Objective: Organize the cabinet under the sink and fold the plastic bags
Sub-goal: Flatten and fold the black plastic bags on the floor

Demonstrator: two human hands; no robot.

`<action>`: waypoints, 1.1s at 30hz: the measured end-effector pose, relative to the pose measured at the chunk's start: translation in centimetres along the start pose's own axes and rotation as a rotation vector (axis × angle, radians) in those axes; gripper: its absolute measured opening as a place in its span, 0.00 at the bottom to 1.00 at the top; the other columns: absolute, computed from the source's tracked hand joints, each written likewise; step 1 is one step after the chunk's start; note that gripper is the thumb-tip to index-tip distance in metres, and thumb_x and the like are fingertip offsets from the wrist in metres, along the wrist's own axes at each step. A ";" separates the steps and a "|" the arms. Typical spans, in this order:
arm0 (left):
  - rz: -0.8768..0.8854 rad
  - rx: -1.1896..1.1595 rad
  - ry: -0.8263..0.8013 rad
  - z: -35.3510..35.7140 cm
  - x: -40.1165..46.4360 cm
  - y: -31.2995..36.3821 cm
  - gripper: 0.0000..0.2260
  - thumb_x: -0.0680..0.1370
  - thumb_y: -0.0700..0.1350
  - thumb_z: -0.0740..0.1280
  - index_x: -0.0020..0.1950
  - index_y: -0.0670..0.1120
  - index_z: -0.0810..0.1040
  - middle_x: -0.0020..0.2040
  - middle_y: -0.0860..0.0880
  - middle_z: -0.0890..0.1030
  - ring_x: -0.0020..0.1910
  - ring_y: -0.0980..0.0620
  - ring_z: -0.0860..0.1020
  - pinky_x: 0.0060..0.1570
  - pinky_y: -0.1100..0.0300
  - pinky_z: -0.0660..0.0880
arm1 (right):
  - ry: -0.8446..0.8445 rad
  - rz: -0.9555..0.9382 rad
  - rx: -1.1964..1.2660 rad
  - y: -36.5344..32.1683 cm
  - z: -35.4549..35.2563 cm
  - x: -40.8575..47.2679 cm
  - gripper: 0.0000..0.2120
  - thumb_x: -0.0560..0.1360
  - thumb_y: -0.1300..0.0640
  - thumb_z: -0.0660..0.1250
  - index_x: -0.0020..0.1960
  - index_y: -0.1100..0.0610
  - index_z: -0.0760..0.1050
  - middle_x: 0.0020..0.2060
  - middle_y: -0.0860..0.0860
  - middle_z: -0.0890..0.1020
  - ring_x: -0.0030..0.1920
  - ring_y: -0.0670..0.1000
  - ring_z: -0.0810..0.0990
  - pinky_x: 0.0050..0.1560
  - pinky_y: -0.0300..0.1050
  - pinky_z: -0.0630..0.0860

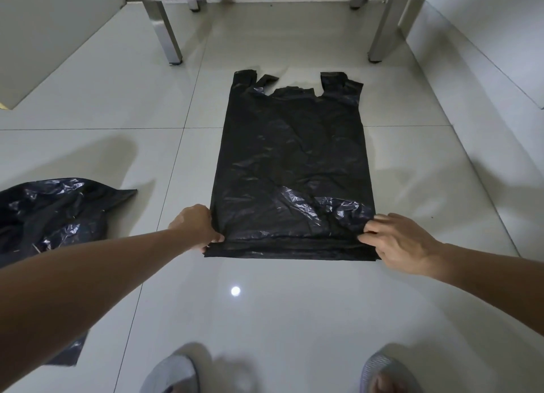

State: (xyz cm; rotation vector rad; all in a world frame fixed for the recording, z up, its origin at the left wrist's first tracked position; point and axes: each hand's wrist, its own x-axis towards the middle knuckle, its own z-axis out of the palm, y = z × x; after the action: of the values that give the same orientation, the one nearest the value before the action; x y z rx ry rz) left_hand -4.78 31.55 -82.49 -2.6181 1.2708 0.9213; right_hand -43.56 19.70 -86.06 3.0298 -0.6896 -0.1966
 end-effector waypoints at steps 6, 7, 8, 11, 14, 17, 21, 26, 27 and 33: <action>0.158 0.101 0.331 0.8 -0.3 0.7 0.23 0.70 0.47 0.69 0.62 0.44 0.68 0.58 0.45 0.72 0.59 0.43 0.71 0.56 0.50 0.70 | 0.141 0.074 -0.049 -0.2 -0.6 0.4 0.19 0.54 0.68 0.70 0.43 0.55 0.82 0.37 0.50 0.79 0.38 0.55 0.77 0.35 0.48 0.74; 0.284 0.118 0.409 1.1 -0.3 0.9 0.22 0.70 0.47 0.68 0.62 0.44 0.69 0.60 0.44 0.71 0.61 0.43 0.69 0.60 0.49 0.68 | 0.207 0.100 -0.017 -0.3 -0.9 0.7 0.19 0.55 0.71 0.69 0.43 0.57 0.82 0.38 0.52 0.79 0.38 0.57 0.77 0.35 0.49 0.75; 0.414 0.135 0.462 1.4 -0.3 1.2 0.22 0.71 0.48 0.67 0.63 0.44 0.69 0.62 0.44 0.71 0.62 0.43 0.69 0.63 0.49 0.66 | 0.271 0.126 0.028 -0.5 -1.2 1.2 0.20 0.55 0.73 0.68 0.44 0.59 0.82 0.39 0.53 0.80 0.38 0.58 0.77 0.35 0.50 0.75; 0.651 0.236 0.412 2.5 -0.2 2.4 0.25 0.77 0.54 0.61 0.71 0.45 0.66 0.73 0.44 0.65 0.73 0.43 0.62 0.74 0.48 0.55 | 0.381 0.120 0.150 -1.4 -1.8 2.8 0.17 0.63 0.73 0.68 0.50 0.61 0.82 0.46 0.55 0.81 0.42 0.59 0.78 0.39 0.53 0.77; 0.716 0.426 0.269 4.2 0.0 3.7 0.31 0.80 0.62 0.47 0.79 0.47 0.52 0.80 0.46 0.48 0.79 0.45 0.45 0.76 0.45 0.44 | 0.237 0.104 0.154 -2.8 -1.1 4.2 0.19 0.77 0.55 0.63 0.65 0.59 0.77 0.65 0.58 0.77 0.61 0.60 0.77 0.60 0.58 0.75; 0.685 0.550 0.172 5.7 0.8 4.2 0.40 0.71 0.70 0.28 0.79 0.51 0.38 0.79 0.47 0.36 0.77 0.45 0.36 0.74 0.39 0.40 | -0.056 0.214 0.066 -3.6 0.2 5.4 0.32 0.78 0.36 0.48 0.77 0.51 0.61 0.77 0.56 0.61 0.75 0.62 0.62 0.70 0.65 0.64; 0.614 0.532 0.146 6.6 2.3 3.4 0.42 0.66 0.73 0.24 0.76 0.56 0.30 0.77 0.48 0.31 0.76 0.43 0.32 0.72 0.34 0.39 | -0.193 0.317 0.050 -3.2 1.5 5.9 0.40 0.74 0.28 0.30 0.80 0.46 0.48 0.80 0.54 0.51 0.78 0.63 0.51 0.73 0.70 0.52; 0.599 0.511 0.193 7.0 2.9 2.7 0.40 0.69 0.75 0.30 0.76 0.56 0.29 0.77 0.49 0.29 0.75 0.42 0.30 0.71 0.32 0.40 | -0.198 0.350 0.059 -2.5 2.2 5.9 0.40 0.74 0.26 0.32 0.80 0.45 0.46 0.80 0.52 0.51 0.79 0.61 0.52 0.73 0.70 0.52; 0.593 0.508 0.206 7.1 2.9 2.7 0.41 0.69 0.75 0.30 0.76 0.55 0.30 0.77 0.48 0.29 0.75 0.42 0.30 0.71 0.32 0.40 | -0.190 0.347 0.058 -2.3 2.2 5.9 0.40 0.75 0.27 0.33 0.80 0.46 0.47 0.80 0.52 0.53 0.78 0.61 0.53 0.72 0.70 0.53; 0.566 0.466 0.271 7.8 2.8 2.7 0.41 0.70 0.76 0.32 0.76 0.55 0.30 0.77 0.48 0.31 0.76 0.41 0.32 0.72 0.34 0.37 | -0.172 0.322 0.015 -1.1 2.3 5.9 0.37 0.77 0.28 0.36 0.80 0.46 0.50 0.79 0.53 0.56 0.78 0.62 0.55 0.72 0.71 0.54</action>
State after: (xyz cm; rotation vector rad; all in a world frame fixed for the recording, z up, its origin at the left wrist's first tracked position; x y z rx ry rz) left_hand -9.18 30.46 -89.88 -2.0942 2.0577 0.2472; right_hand -38.12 18.18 -89.09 2.8818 -1.1804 -0.4457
